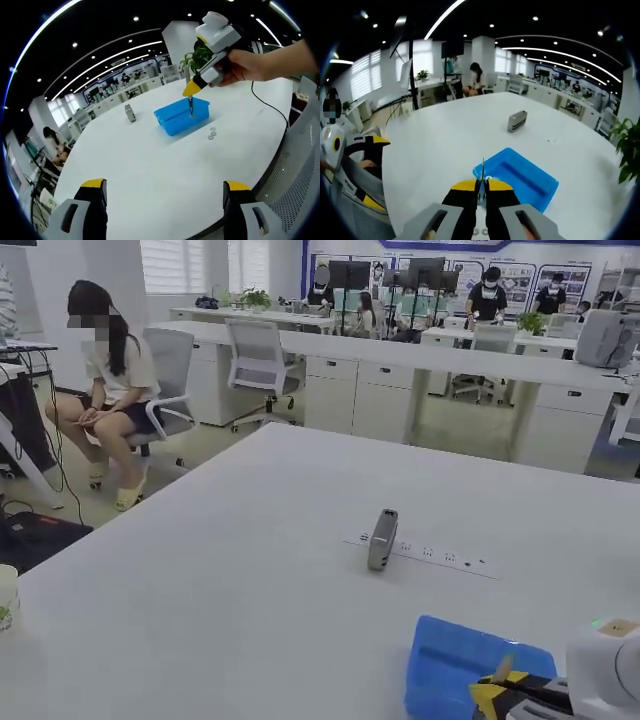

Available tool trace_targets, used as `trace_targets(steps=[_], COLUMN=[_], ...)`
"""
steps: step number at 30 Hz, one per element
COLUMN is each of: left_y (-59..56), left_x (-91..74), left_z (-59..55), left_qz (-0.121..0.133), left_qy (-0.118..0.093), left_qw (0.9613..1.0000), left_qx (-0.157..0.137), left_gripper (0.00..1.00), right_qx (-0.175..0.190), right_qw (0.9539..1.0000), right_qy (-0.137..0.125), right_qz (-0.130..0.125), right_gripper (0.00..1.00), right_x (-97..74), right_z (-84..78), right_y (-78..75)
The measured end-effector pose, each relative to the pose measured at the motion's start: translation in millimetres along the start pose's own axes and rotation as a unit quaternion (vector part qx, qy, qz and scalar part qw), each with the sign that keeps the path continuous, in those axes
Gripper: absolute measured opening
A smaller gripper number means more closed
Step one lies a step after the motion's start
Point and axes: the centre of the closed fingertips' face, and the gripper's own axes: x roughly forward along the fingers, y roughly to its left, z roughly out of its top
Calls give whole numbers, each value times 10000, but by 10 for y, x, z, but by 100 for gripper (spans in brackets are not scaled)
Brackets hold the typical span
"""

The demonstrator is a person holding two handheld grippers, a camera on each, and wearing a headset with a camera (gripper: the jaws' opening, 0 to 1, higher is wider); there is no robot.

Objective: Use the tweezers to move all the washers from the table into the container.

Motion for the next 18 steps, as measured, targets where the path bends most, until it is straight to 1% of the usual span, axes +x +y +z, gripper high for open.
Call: trace_targets(steps=[3,6,18], left_y=[15,22,16], left_x=[-4,-9,4], left_z=[1,17,-9], left_qz=[39,54,45], left_qy=[-3,-52,25], left_qw=[10000,10000,10000], left_qx=[14,-3,33], left_gripper=[99,99,98], right_qx=[-34,-19,-129], right_qw=[10000,10000,9999], right_qy=[-20,-36,-87], right_qz=[-19,-33,-49], right_gripper=[1,1,1], right_x=[7,21,113], right_z=[44,88,262], right_y=[-18,-40,-135])
